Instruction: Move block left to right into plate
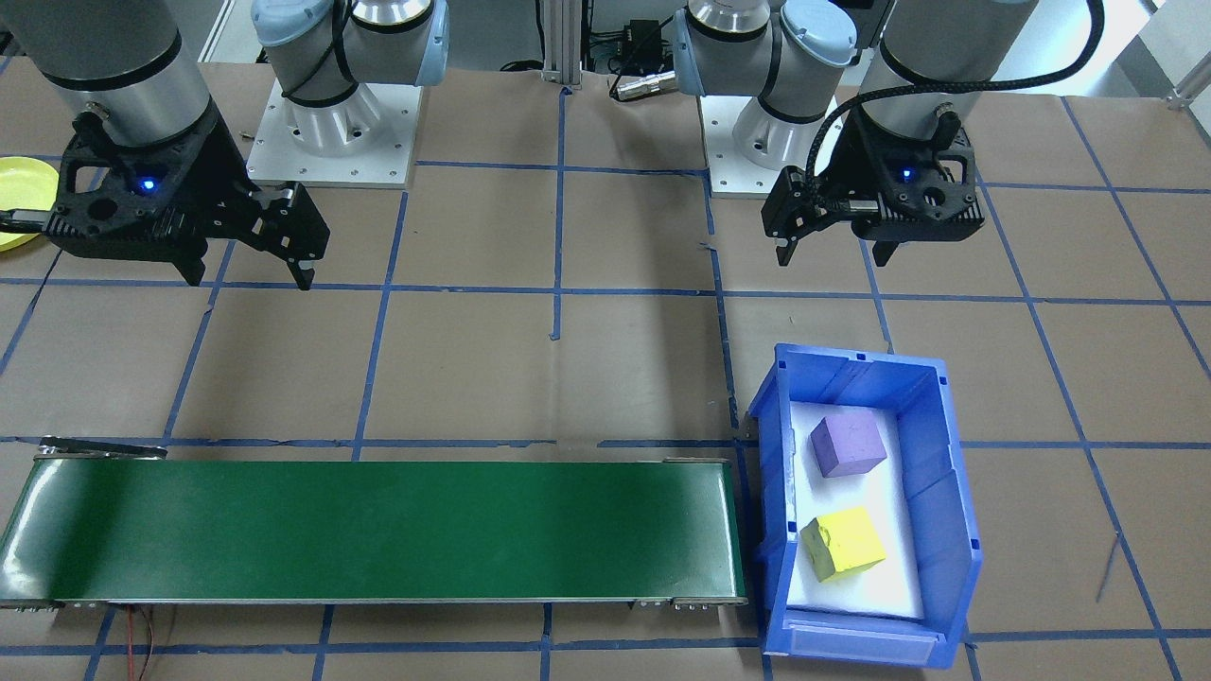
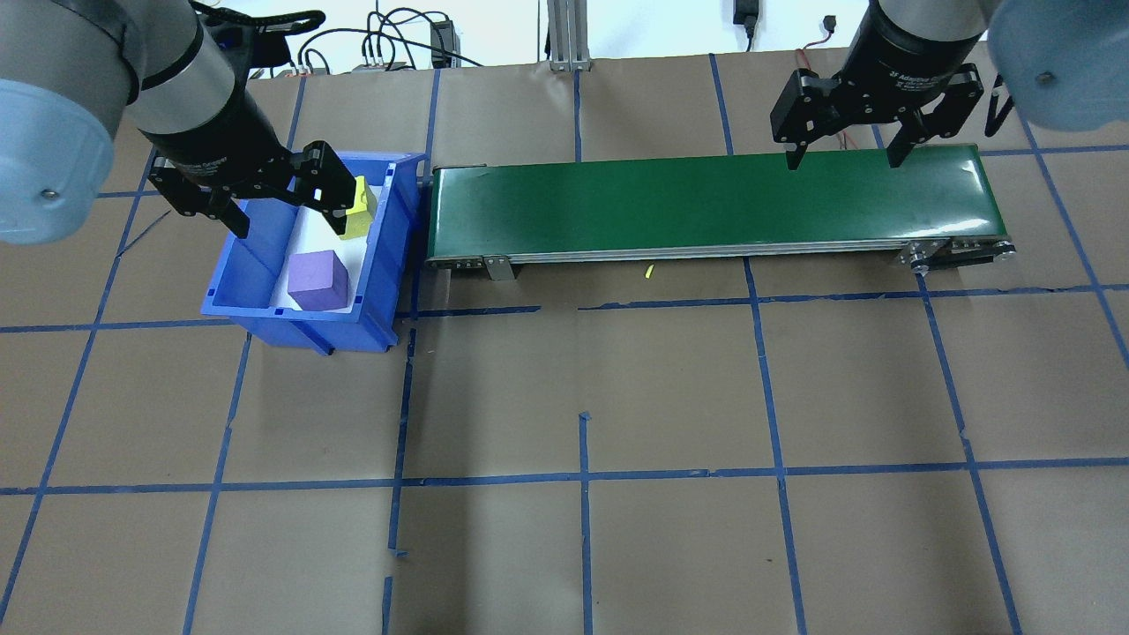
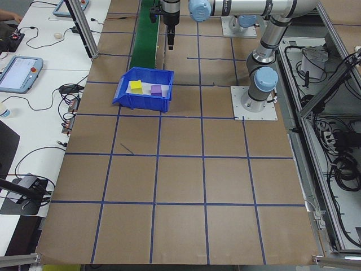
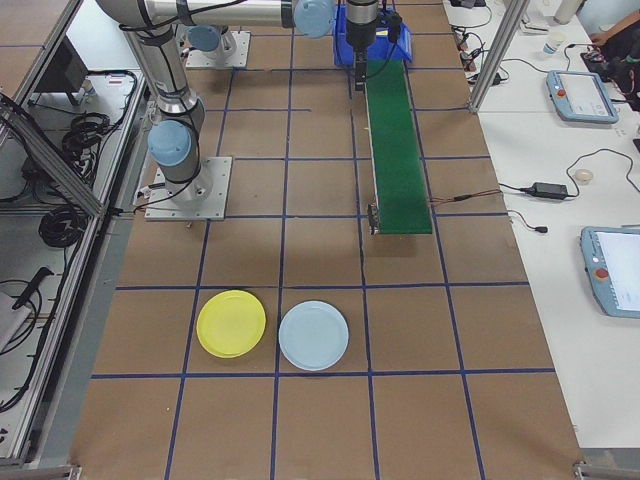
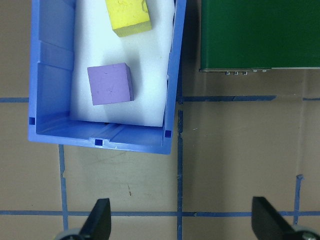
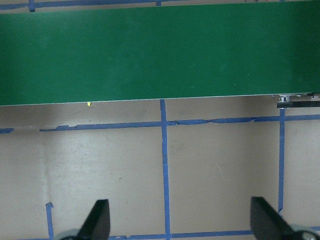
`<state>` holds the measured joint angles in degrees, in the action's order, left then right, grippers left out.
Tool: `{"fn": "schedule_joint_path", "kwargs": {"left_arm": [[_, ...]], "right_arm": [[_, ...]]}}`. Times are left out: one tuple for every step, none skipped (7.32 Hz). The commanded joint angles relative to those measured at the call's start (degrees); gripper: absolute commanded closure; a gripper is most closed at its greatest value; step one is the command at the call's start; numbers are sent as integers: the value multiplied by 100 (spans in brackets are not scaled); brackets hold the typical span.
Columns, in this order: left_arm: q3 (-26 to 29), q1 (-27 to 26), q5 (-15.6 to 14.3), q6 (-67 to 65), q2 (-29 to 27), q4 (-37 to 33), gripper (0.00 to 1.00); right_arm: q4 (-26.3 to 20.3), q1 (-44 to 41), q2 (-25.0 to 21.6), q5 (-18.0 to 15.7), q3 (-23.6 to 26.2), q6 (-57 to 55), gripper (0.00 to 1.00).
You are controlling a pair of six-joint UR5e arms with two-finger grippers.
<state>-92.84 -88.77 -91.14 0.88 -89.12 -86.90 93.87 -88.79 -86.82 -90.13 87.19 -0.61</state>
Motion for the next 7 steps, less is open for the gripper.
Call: {"fn": "schedule_joint_path", "kwargs": {"left_arm": [[-6, 0, -9, -35, 18, -90, 0], [-6, 0, 8, 0, 18, -108, 0], [-6, 52, 17, 17, 18, -99, 0], [3, 96, 17, 18, -17, -99, 0], [3, 158, 0, 218, -70, -4, 0], [29, 184, 0, 307, -340, 258, 0], [169, 211, 0, 308, -708, 661, 0]], "right_arm": [[0, 2, -2, -22, 0, 52, 0], [0, -6, -2, -22, 0, 53, 0], [0, 2, -2, -22, 0, 61, 0], [0, -6, -2, -31, 9, 61, 0], [0, 2, -2, -22, 9, 61, 0], [0, 2, 7, -31, 9, 70, 0], [0, 2, -2, -31, 9, 70, 0]]}}
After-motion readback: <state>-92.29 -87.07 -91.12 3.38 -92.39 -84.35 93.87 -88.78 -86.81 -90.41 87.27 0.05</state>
